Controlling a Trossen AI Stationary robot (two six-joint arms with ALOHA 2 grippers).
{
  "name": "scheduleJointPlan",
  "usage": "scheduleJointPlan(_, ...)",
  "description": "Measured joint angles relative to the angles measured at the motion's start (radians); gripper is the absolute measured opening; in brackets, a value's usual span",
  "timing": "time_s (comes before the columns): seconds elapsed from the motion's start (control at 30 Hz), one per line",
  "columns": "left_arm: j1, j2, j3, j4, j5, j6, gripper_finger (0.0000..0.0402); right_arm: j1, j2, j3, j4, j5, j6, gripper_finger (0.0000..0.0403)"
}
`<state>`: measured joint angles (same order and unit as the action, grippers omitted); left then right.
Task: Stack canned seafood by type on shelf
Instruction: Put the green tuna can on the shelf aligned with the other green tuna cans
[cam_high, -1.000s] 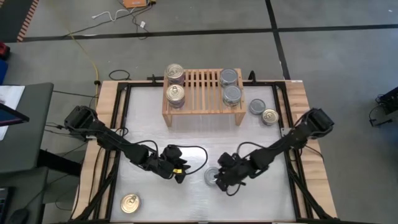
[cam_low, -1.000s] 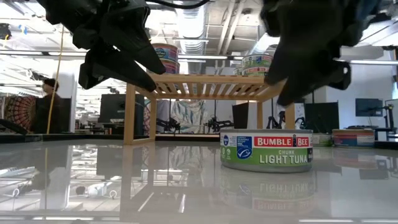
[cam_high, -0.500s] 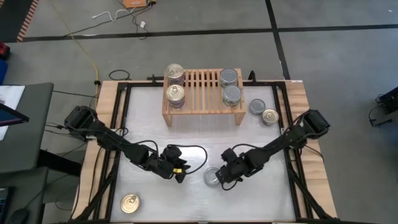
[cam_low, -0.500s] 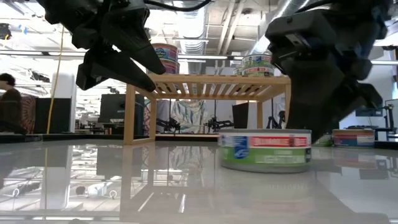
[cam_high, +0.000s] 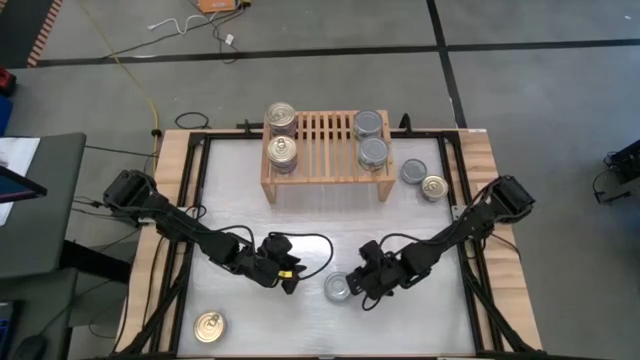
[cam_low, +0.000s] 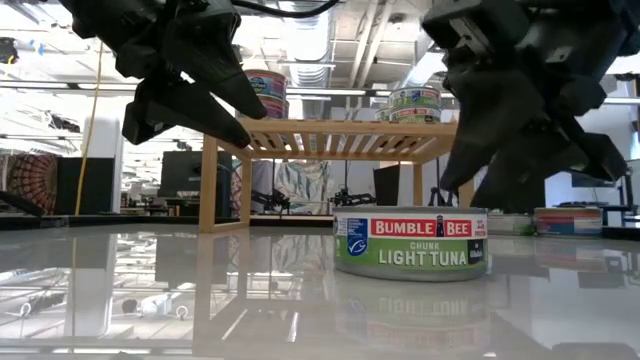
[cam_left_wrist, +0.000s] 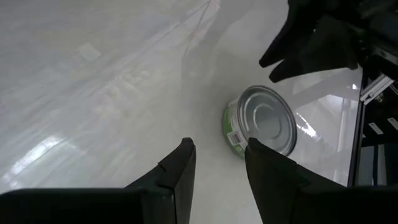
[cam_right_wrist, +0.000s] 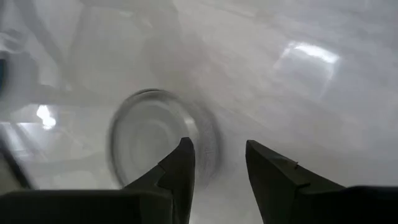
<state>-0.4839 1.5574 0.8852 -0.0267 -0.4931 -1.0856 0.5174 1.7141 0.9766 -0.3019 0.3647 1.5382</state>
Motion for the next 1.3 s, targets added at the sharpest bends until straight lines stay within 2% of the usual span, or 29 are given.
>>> scheduleJointPlan(0.53,0.000,0.000,0.000,-0.006,0.000,0.000,0.0132,0.039,0.102,0.002,0.134,0.001,0.107,0.0163)
scheduleJointPlan(0.97,0.000,0.000,0.000,-0.006,0.000,-0.038,0.0132,0.038,0.101,0.002,0.136,0.014,0.076,0.0077)
scheduleJointPlan(1.3,0.000,0.000,0.000,-0.006,0.000,-0.095,0.0132,0.038,0.101,0.002,0.134,0.014,0.076,0.0070)
